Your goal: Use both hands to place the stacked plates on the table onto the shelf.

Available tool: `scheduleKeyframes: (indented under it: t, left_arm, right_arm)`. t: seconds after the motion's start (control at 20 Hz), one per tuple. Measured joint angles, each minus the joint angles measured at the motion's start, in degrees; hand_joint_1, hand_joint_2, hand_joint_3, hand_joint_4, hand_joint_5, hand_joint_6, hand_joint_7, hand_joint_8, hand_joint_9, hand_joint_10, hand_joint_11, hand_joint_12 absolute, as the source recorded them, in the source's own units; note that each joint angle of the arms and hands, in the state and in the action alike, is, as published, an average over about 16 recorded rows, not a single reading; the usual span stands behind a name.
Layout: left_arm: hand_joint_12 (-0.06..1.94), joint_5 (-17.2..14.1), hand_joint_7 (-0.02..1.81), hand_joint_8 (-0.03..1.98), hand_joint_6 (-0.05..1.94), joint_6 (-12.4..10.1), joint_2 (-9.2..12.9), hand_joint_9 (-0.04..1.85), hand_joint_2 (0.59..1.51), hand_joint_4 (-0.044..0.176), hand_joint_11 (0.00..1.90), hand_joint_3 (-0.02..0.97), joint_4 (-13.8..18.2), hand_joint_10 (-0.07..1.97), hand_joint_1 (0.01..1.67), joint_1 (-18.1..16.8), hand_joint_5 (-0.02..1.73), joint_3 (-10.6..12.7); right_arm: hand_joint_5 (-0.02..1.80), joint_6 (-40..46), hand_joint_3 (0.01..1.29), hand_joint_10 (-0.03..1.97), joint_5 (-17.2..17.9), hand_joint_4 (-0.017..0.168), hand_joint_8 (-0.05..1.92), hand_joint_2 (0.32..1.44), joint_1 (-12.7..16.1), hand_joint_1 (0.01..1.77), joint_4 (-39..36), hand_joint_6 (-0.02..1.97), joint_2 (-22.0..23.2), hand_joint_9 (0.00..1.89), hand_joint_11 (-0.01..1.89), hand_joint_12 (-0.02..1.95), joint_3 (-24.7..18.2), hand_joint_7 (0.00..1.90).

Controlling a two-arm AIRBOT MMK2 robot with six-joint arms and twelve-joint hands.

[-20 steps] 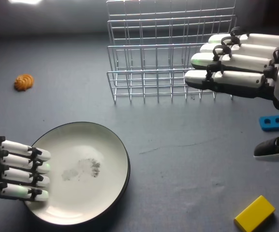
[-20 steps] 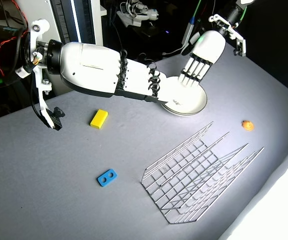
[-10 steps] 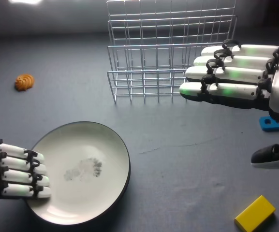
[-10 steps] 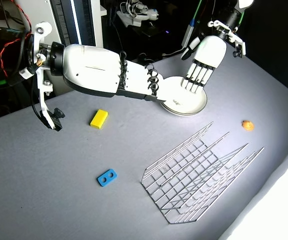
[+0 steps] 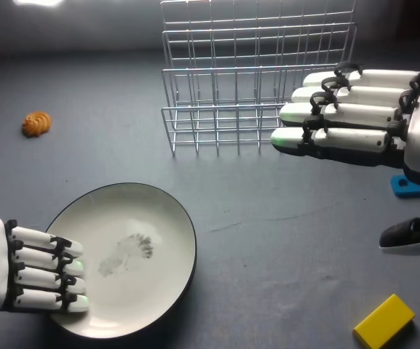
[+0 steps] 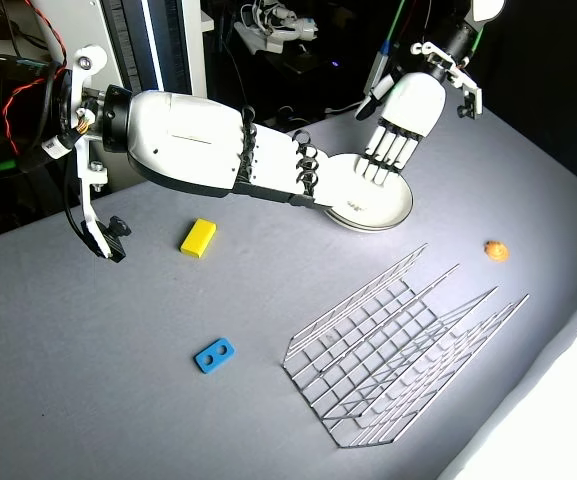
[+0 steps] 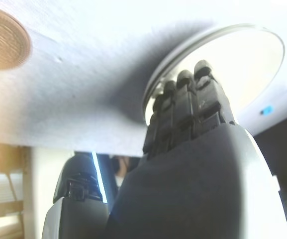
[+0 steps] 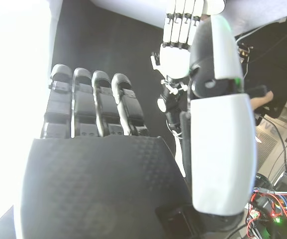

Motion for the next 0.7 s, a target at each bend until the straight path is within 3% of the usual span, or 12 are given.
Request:
scheduleKeyframes:
  t: [0.4, 0.7]
  left_arm:
    - [0.08, 0.67, 0.13, 0.01, -0.02, -0.61, -0.50, 0.10, 1.191, -0.012, 0.04, 0.010, -0.27, 0.01, 0.02, -0.41, 0.10, -2.32]
    - [0.09, -0.03, 0.14, 0.02, -0.01, 0.07, -0.40, 0.11, 1.191, -0.006, 0.05, 0.010, -0.97, 0.01, 0.02, -1.30, 0.12, -2.08]
  right_arm:
    - [0.11, 0.00, 0.01, 0.00, -0.20, 0.005, 0.01, 0.96, 0.00, 1.01, -0.52, 0.02, -0.47, 0.02, 0.02, 0.38, 0.05, 0.03]
    - [0.12, 0.00, 0.01, 0.00, -0.27, 0.005, 0.01, 0.97, 0.00, 1.02, -0.77, 0.02, -0.81, 0.02, 0.02, 0.46, 0.09, 0.03]
